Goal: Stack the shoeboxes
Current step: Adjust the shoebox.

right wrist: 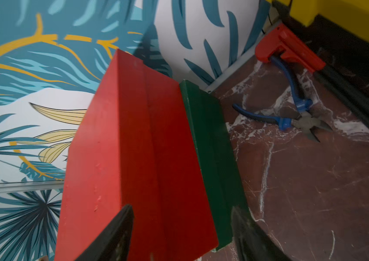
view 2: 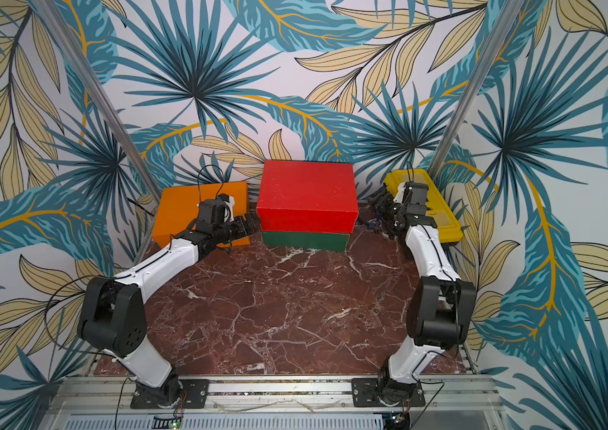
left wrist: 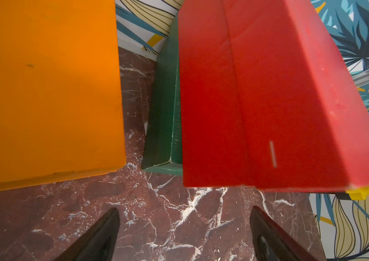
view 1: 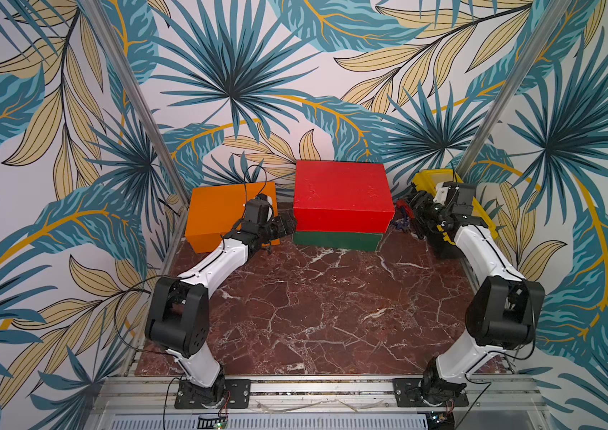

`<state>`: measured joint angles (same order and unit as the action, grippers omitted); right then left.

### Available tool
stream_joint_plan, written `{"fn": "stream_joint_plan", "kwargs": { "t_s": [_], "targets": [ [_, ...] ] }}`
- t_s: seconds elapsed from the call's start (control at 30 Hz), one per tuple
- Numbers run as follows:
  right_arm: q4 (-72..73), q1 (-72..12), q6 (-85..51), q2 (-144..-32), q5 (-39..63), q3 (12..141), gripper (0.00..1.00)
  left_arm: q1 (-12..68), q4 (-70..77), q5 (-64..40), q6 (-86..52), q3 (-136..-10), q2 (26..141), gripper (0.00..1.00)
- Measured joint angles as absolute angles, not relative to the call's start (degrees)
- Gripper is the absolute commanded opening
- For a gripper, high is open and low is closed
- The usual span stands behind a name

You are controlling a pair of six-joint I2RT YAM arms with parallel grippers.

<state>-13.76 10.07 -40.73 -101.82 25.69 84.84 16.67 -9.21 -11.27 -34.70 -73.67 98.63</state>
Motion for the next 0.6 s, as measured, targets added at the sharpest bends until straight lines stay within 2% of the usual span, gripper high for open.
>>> {"fn": "stream_joint_plan", "kwargs": {
  "t_s": [0.3, 0.6],
  "targets": [
    [-14.5, 8.5, -40.7, -103.5, 26.7, 85.1, 0.70, 15.8, -9.2, -11.2, -33.9, -78.1, 105.1, 0.91],
    [-13.9, 6.9, -40.4, -102.1, 26.8, 82.2, 0.70, 14.8, -9.2, -11.9, -33.9, -78.4, 105.4, 0.91]
  ]
}}
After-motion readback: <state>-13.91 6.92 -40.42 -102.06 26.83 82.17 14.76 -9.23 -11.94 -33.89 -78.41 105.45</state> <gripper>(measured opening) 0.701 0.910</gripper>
